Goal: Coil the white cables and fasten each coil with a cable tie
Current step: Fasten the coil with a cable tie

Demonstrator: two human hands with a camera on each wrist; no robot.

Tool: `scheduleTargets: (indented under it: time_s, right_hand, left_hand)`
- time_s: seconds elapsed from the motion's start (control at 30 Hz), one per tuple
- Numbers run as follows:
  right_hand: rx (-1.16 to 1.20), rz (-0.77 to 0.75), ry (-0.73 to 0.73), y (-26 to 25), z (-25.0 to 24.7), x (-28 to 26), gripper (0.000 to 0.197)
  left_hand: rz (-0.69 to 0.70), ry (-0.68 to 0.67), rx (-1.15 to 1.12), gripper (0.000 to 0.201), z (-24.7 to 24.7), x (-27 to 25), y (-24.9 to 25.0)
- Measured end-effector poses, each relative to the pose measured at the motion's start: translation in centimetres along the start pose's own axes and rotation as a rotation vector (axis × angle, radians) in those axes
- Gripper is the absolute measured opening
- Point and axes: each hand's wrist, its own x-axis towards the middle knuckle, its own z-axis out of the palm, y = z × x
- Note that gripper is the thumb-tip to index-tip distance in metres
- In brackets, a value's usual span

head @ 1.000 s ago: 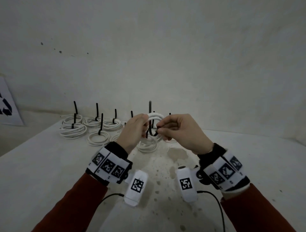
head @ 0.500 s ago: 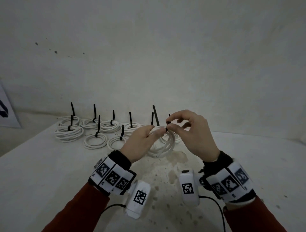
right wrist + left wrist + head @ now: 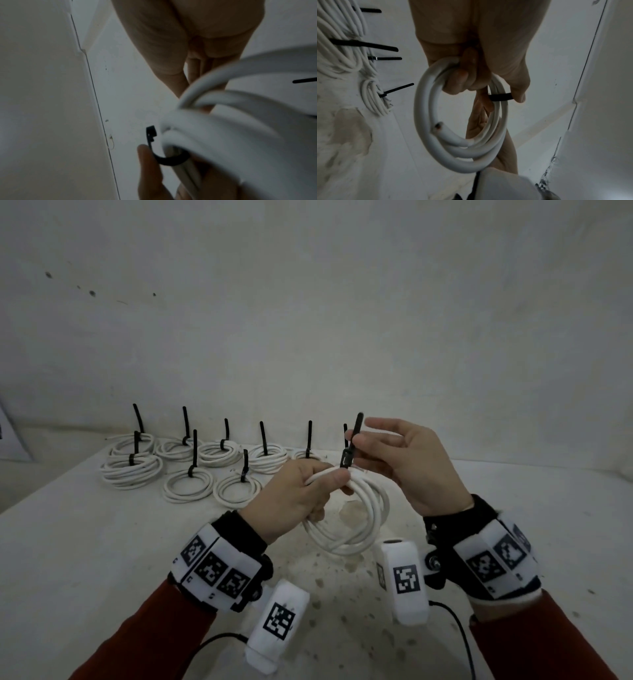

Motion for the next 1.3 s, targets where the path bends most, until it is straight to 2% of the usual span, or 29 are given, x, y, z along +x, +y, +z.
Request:
scheduleTargets:
  time_s: [0.13,0.23,0.33,0.77,0.93,1.1,1.3]
  right_hand:
    - [-0.116,-0.216,-0.005,-0.2,0.1,-0.4,0.016]
    - [-0.322,-0.393,-0.019,-0.5,0.1,-0.6,0.015]
    - [-0.508,-0.502,-0.038,-0.5,0.0,-0.8,0.015]
    - [-0.569,-0.596,-0.053,-0.5,0.0,-1.1,0.013]
    - [-0.619,-0.685,-0.057,-0.5,0.2,-1.0,0.015]
    - [-0.648,-0.835,-0.061,-0.3,0.5,-1.0,0.014]
    - [-0.696,-0.923,-0.068,-0.3,0.6,-1.0,0.014]
  left_hand:
    - [-0.029,0.017,-0.18,0.038,0.1,-0.1,0.3]
    - [-0.049,0.046,-0.255,0.046,0.2,-0.2,0.6]
    - [-0.058,0.075,-0.267,0.045,0.4,-0.3,0.8]
    - [-0.11,0.113,-0.247,0.05,0.9,-0.5,1.4]
    - [-0.159,0.079,-0.27,0.045,0.9,-0.3,1.6]
    - [-0.188,-0.039,-0.368,0.044,0.2,-0.4,2.1]
    - [-0.186,-0.003,-0.327,0.044,0.4,-0.6,2.4]
